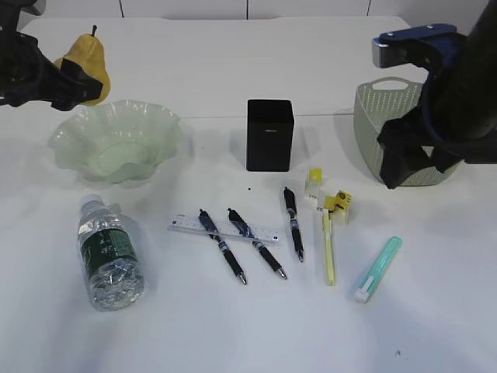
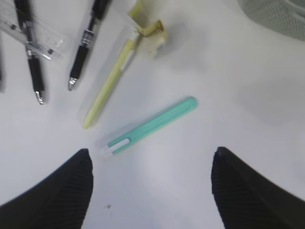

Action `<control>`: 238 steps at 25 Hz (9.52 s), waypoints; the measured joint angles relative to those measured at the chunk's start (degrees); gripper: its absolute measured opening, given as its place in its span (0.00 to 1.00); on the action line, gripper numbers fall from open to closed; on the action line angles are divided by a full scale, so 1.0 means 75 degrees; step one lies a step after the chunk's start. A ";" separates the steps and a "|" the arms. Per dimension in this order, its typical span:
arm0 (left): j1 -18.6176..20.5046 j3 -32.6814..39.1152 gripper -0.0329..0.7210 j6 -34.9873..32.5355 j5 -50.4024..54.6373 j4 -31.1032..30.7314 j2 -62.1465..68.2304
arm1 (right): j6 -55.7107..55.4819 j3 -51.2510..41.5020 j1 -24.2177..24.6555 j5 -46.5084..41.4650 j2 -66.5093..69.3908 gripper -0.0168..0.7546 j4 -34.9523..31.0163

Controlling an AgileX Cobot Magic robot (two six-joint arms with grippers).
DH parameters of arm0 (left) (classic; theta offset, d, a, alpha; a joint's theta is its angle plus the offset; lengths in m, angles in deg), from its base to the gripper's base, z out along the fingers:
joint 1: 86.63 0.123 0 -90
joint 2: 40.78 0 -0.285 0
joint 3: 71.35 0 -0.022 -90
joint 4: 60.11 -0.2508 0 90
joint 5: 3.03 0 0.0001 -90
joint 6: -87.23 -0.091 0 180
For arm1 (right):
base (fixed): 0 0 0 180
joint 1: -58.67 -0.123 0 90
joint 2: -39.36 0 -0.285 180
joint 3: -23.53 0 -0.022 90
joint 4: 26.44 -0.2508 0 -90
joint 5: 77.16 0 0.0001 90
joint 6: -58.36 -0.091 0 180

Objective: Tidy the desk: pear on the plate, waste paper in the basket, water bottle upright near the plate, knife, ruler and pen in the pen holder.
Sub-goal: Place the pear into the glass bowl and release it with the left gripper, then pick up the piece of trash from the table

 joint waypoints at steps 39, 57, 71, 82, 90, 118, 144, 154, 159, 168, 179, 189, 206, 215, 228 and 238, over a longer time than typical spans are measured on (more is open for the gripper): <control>0.0065 -0.2587 0.70 0.0000 -0.0712 0.1200 0.3845 | 0.0000 -0.0537 0.0419 0.0059 0.0000 0.76 0.0120; 0.0065 -0.2939 0.70 0.0000 -0.0740 0.1305 0.4497 | 0.0000 -0.0537 0.0419 0.0088 0.0000 0.76 0.0319; 0.0065 -0.2939 0.74 0.0000 -0.0726 0.1305 0.4497 | 0.0000 -0.0537 0.0419 0.0088 0.0000 0.76 0.0319; 0.0065 -0.2939 0.91 0.0000 -0.0531 0.1096 0.4396 | 0.0000 -0.0537 0.0419 0.0096 0.0000 0.76 0.0319; 0.0065 -0.2957 0.96 0.0000 -0.0426 0.0927 0.4148 | 0.0000 -0.0537 0.0419 0.0096 0.0000 0.76 0.0319; 0.0065 -0.2957 0.91 0.0000 0.0037 0.0366 0.2415 | 0.0000 -0.0537 0.0419 0.0106 0.0000 0.76 0.0319; 0.0678 -0.2957 0.83 0.0599 0.0178 0.0155 0.1749 | 0.0000 -0.0537 0.0419 0.0106 0.0000 0.76 0.0319; 0.0678 -0.2957 0.83 0.0599 0.0415 0.0155 0.1749 | 0.0000 -0.0537 0.0419 0.0106 0.0000 0.76 0.0319; 0.0678 -0.2957 0.83 0.0599 0.0430 0.0155 0.1749 | 0.0000 -0.0537 0.0419 0.0106 0.0000 0.76 0.0319; 0.0678 -0.2957 0.83 0.0743 0.0548 0.0170 0.1749 | 0.0000 -0.0550 0.0419 0.0180 0.0000 0.76 0.0225; 0.0678 -0.2957 0.82 0.2910 0.2396 -0.0918 0.1749 | 0.0000 -0.0550 0.0419 0.0119 0.0000 0.76 -0.0110; 0.0330 -0.2957 0.82 0.5550 0.4698 -0.3757 0.1183 | 0.0000 -0.0550 0.0419 -0.0100 0.0000 0.76 -0.0191; 0.0073 -0.2848 0.80 0.8266 0.7123 -0.6572 -0.0290 | 0.0000 -0.0550 0.0419 -0.0411 0.0000 0.76 -0.0794; 0.0073 -0.0843 0.80 0.8740 0.6719 -0.6700 -0.1299 | 0.0000 -0.0550 0.0419 0.0225 0.0003 0.76 -0.0717; 0.0073 0.0184 0.77 0.8814 0.6639 -0.6700 -0.1931 | 0.0170 0.1737 0.0391 -0.0313 0.2050 0.74 -0.0626; 0.0073 0.0184 0.77 0.8879 0.6639 -0.6804 -0.1931 | 0.0124 0.3367 -0.0346 -0.0510 0.3862 0.74 -0.0227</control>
